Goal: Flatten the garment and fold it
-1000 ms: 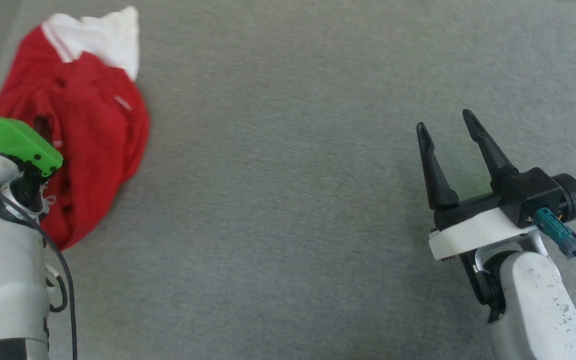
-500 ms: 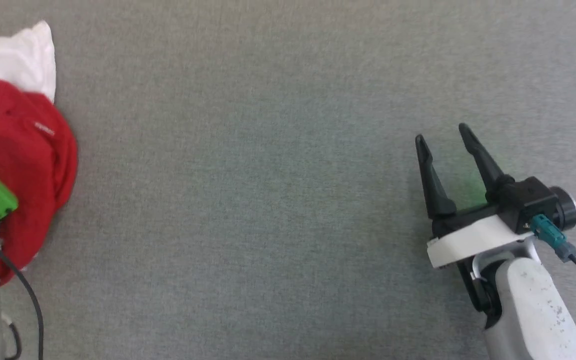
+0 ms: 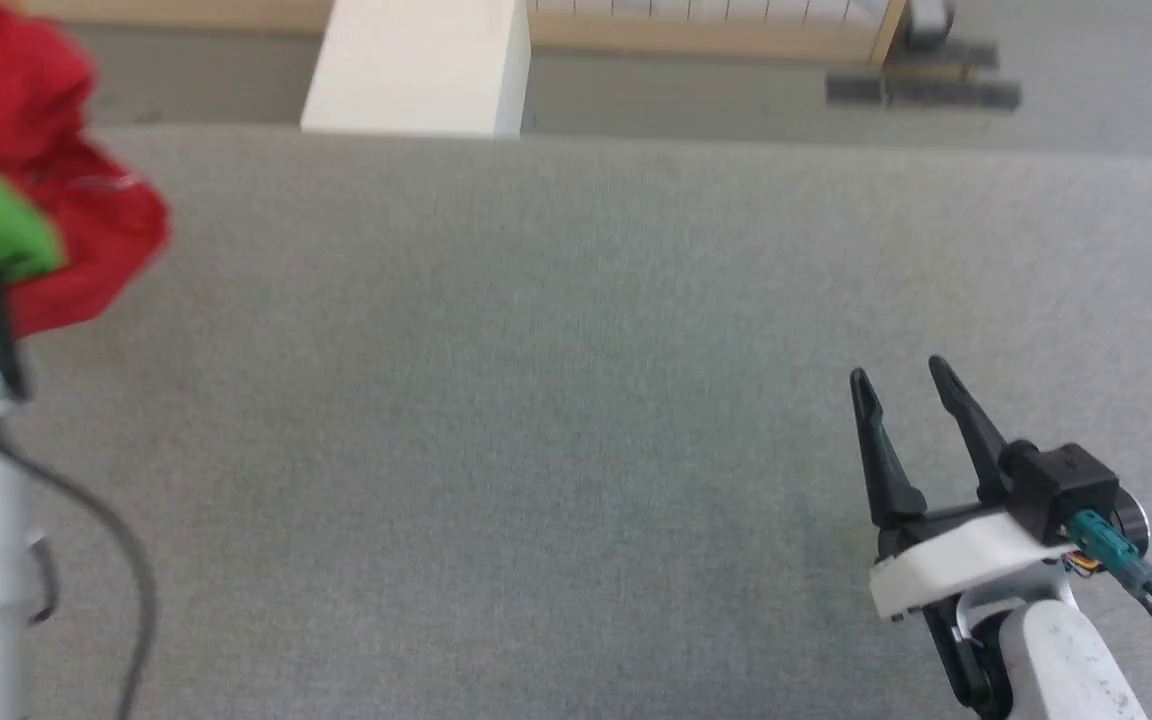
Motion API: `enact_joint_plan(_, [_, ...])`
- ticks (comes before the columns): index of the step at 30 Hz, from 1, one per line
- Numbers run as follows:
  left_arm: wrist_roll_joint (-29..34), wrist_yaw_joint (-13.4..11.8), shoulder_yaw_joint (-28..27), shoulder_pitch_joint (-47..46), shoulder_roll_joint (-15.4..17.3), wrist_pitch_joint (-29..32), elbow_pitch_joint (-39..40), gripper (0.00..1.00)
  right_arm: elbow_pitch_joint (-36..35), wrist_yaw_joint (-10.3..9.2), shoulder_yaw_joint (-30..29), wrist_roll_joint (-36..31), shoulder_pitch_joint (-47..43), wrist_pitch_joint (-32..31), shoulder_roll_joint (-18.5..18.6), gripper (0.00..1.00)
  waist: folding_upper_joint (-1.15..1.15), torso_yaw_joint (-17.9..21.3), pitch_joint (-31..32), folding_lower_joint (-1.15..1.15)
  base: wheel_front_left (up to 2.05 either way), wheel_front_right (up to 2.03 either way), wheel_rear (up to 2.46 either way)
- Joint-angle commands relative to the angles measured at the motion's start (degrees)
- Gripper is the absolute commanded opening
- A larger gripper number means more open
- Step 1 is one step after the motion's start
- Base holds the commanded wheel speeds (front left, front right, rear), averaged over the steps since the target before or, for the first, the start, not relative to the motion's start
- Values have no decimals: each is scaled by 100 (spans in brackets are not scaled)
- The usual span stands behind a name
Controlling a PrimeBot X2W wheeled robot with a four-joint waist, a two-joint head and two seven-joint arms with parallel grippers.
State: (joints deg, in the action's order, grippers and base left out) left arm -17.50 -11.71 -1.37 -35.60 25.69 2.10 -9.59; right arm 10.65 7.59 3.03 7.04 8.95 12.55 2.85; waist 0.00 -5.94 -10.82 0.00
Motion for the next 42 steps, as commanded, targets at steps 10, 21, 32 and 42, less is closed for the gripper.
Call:
enact_joint_plan(10, [-217,594,1245,-965,-1412,-432,1,0,-130,-10,-139,63,-268,-49,3,100,0,824,798,0,0,0,0])
enact_joint_plan(21, [-904,866,2602,-236,-2255,-96,-1234,0,-258,-10,-176,83,-341,-134,3,100,0,1431,650,0,0,0,0])
enact_joint_plan(32, [-1600,967,3885,770,-2280,2267,-3015,0,-250,-10,-111,70,-364,-215,3,100,0,1489,611,0,0,0,0])
enact_joint_plan(42, [-1838,897,3219,931,-2237,130,-2032,100,-271,-10,-126,34,-434,-288,3,100,0,1152,713,0,0,0,0])
